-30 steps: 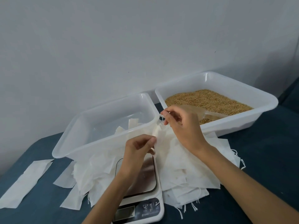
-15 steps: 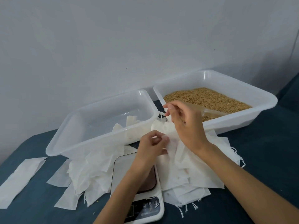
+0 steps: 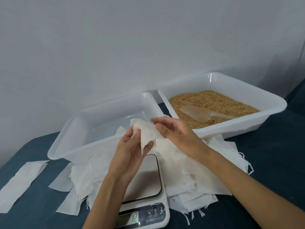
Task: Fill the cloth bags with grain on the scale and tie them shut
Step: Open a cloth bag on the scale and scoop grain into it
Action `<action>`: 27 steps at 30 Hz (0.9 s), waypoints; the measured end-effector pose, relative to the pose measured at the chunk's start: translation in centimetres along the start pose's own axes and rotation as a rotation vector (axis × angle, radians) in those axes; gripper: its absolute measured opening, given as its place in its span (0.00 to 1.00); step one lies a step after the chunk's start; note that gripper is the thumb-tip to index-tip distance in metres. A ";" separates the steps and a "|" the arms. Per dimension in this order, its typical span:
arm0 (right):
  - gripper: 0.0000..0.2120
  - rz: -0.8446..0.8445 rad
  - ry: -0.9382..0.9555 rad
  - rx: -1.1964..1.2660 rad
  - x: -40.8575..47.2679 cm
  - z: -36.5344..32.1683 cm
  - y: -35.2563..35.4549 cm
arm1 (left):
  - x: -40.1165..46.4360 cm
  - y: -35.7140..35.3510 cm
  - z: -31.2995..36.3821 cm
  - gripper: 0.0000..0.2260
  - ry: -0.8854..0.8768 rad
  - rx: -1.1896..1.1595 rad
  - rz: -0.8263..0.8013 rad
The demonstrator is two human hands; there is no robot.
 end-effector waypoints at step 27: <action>0.17 0.123 -0.127 0.138 0.0 1.4 0.2 | -2.5 1.7 -0.3 0.14 -0.528 0.585 0.467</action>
Point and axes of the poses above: each hand's wrist, its own x-axis towards the middle knuckle, its own y-axis out of the back of the hand, z = x × y, the point moved 6 cm from there along x, towards the middle knuckle, and after that the axes turned 9 degrees about z, right-handed, at the moved point
